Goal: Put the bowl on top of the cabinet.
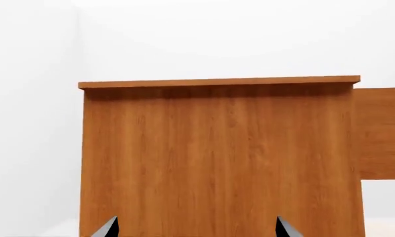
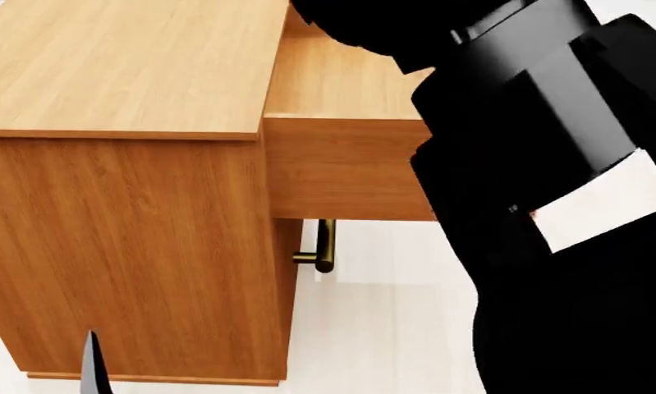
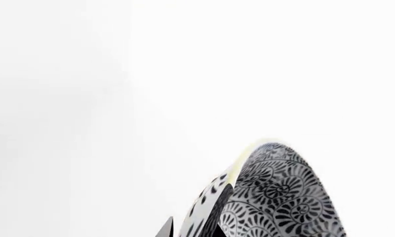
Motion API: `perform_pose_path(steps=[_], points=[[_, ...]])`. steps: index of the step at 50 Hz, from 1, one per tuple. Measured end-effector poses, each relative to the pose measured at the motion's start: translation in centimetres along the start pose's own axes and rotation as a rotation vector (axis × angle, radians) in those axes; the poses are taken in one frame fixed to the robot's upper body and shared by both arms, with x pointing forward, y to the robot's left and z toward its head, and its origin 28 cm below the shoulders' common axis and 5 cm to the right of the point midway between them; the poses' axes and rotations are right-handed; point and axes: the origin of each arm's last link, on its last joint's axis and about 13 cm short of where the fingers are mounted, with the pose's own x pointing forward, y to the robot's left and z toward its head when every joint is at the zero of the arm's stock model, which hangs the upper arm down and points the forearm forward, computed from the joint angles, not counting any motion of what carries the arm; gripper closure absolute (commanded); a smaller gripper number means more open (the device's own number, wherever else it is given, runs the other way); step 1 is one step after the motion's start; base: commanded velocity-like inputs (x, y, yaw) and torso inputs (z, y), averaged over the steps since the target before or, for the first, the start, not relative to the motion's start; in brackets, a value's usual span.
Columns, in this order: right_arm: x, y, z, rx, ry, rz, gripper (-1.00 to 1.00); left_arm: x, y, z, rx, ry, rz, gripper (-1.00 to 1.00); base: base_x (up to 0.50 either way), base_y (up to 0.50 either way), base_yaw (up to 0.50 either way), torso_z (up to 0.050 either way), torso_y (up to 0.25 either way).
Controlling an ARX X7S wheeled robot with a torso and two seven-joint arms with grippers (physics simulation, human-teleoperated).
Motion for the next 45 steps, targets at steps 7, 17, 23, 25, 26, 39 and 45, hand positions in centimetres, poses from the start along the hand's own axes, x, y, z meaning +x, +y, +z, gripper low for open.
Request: perform_pose_path(steps=[7,17,23,25,26,39,45], points=[[1.1,0.0,2.2,0.215,-0.01,0.014,1.0,-0.1,0.0,0.2,-0.012,0.001,-0.005,-1.0,0.0,0.0,0.0,0.0,0.0],[2.0,-1.4,4.4,0.482,-0.026,-0.044,1.0,-0.3,0.0,0.4,-0.028,0.003,-0.011,-1.0,0.0,0.0,0.0,0.0,0.001],[2.3,-2.0,5.5,0.6,-0.031,-0.068,1.0,-0.4,0.0,0.5,-0.035,0.004,-0.015,-1.0,0.0,0.0,0.0,0.0,0.0],[2.3,-2.0,5.8,0.636,-0.031,-0.075,1.0,-0.4,0.0,0.5,-0.037,0.004,-0.016,-1.0,0.0,0.0,0.0,0.0,0.0],[2.3,-1.9,6.0,0.653,-0.029,-0.081,1.0,-0.4,0.1,0.5,-0.038,0.004,-0.016,-1.0,0.0,0.0,0.0,0.0,0.0],[1.3,1.2,5.7,0.635,0.068,-0.083,1.0,-0.7,0.0,0.7,-0.052,0.004,-0.023,-1.0,0.0,0.0,0.0,0.0,0.001],[0.3,3.7,4.6,0.545,0.12,0.027,1.0,-0.8,-0.1,0.8,-0.058,0.004,-0.026,-1.0,0.0,0.0,0.0,0.0,0.0]])
